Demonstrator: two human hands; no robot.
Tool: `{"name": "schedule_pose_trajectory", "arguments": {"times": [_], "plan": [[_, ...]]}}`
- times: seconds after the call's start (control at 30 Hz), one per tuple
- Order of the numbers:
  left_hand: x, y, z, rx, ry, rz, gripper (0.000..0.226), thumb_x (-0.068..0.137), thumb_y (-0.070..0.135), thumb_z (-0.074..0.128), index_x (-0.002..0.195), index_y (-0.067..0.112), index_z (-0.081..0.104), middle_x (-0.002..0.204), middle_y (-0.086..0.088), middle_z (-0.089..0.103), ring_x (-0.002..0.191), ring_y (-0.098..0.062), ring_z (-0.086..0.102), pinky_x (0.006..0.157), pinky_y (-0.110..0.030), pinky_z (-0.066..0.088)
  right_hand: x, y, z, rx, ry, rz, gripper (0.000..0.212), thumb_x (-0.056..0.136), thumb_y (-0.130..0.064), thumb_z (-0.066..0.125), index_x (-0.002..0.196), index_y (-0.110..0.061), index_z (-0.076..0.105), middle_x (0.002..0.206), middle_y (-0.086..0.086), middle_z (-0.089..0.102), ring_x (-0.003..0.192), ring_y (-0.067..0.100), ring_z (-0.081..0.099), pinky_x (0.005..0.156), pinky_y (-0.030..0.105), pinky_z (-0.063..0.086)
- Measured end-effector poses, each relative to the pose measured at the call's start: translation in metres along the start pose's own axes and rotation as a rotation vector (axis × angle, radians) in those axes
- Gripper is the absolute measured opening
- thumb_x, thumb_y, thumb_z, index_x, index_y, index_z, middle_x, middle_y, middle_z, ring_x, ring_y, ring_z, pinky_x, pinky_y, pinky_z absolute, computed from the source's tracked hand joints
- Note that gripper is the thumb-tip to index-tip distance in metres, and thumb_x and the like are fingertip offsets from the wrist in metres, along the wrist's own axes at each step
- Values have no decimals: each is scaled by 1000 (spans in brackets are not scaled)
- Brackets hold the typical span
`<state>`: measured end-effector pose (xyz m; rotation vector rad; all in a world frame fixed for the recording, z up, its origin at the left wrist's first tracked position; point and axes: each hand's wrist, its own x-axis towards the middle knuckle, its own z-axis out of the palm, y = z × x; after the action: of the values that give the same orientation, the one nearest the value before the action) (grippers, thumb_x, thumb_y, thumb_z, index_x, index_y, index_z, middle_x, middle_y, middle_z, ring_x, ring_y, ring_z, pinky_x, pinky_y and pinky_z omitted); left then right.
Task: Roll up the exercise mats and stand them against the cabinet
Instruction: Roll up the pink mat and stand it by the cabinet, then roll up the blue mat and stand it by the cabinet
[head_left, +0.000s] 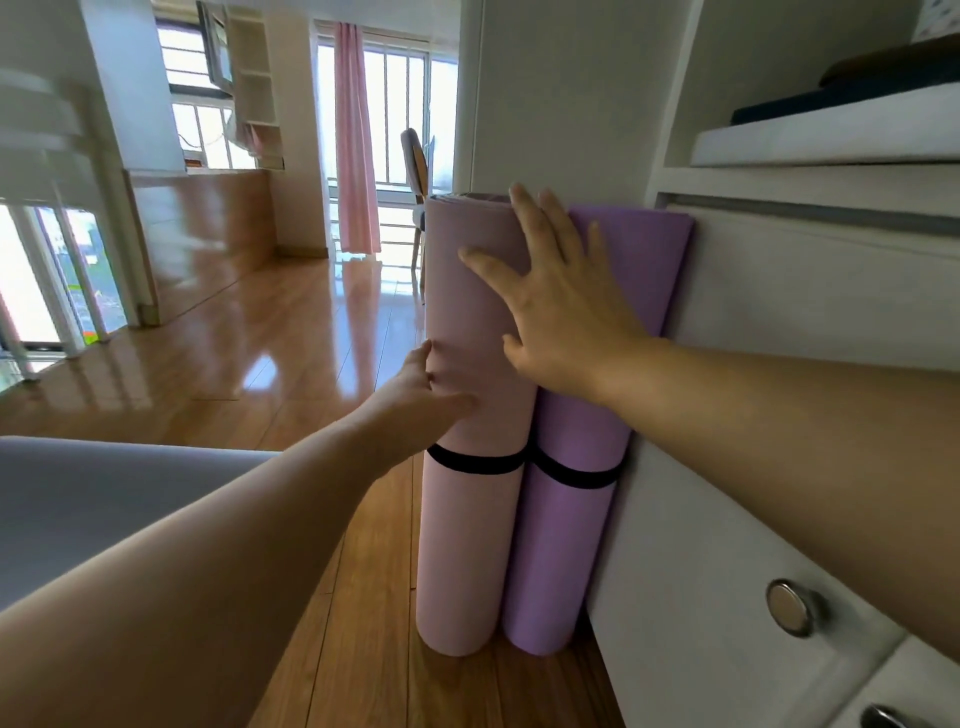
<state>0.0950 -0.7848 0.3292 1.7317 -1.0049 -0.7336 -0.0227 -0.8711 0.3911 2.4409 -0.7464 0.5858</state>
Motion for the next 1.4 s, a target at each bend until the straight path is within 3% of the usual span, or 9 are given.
{"name": "schedule_pose_trajectory", "arguments": {"times": [0.37, 0.57, 0.67, 0.8, 0.93, 1.03, 1.13, 1.27, 1.4], "plan": [[-11, -7, -6, 90, 69, 19, 85, 89, 23, 65, 153, 23, 9, 154, -10, 30, 136, -28, 38, 108, -40, 36, -13, -3, 7, 31, 80, -81, 74, 80, -17, 63, 147, -25, 34, 160, 17, 3, 146, 38, -2, 115, 60, 8], [-50, -12, -8, 191, 54, 27, 77, 92, 29, 60, 152, 23, 13, 149, -7, 38, 128, -24, 47, 95, -27, 39, -51, -15, 2, 6, 116, -152, 63, 70, -16, 71, 130, -13, 56, 145, 21, 41, 138, 40, 31, 108, 61, 24], [-85, -14, -9, 187, 19, 35, 75, 92, 25, 62, 152, 21, 16, 143, -9, 46, 119, -22, 54, 101, -32, 44, -81, -31, -23, -15, -81, -178, 42, 81, -20, 60, 123, -17, 58, 124, 9, 59, 119, 31, 51, 102, 44, 34], [-155, -7, -15, 113, -30, -7, 60, 93, 21, 60, 146, 17, 32, 132, -8, 57, 106, -17, 59, 94, -33, 50, -118, -53, -78, 100, -307, -170, 24, 92, -24, 45, 110, -21, 60, 107, 2, 65, 92, 27, 62, 74, 33, 43], [-267, 5, -35, 25, -52, -68, 43, 95, 22, 56, 136, 15, 46, 124, -4, 61, 103, -15, 63, 65, -17, 45, -166, -82, -166, 235, -469, -137, 24, 93, -31, 49, 112, -24, 63, 113, 1, 62, 100, 24, 60, 75, 31, 45], [-352, 6, -62, 63, -58, -96, 37, 94, 22, 58, 130, 14, 52, 119, -3, 63, 98, -14, 64, 76, -22, 52, -198, -115, -230, 249, -592, -197, 26, 94, -33, 50, 116, -26, 62, 115, 0, 61, 103, 21, 58, 77, 31, 47], [-428, 17, -98, 61, 3, -85, 33, 94, 19, 58, 126, 11, 55, 116, -8, 65, 97, -16, 65, 84, -27, 55, -221, -148, -290, 313, -593, -206, 27, 95, -33, 50, 117, -24, 62, 114, 0, 63, 100, 17, 58, 72, 29, 43], [-528, 36, -142, -5, 150, -86, 33, 97, 14, 53, 129, 6, 52, 111, -8, 63, 87, -15, 63, 57, -8, 47, -254, -196, -369, 476, -508, -168, 20, 92, -31, 57, 108, -24, 67, 96, -4, 65, 87, 11, 56, 71, 26, 42], [-611, 29, -174, 47, 206, -61, 35, 98, 19, 52, 131, 9, 50, 114, -5, 61, 94, -15, 63, 59, -13, 43, -285, -243, -419, 514, -514, -230, 19, 91, -31, 60, 105, -19, 66, 89, -7, 64, 84, 11, 61, 68, 24, 48]]}}
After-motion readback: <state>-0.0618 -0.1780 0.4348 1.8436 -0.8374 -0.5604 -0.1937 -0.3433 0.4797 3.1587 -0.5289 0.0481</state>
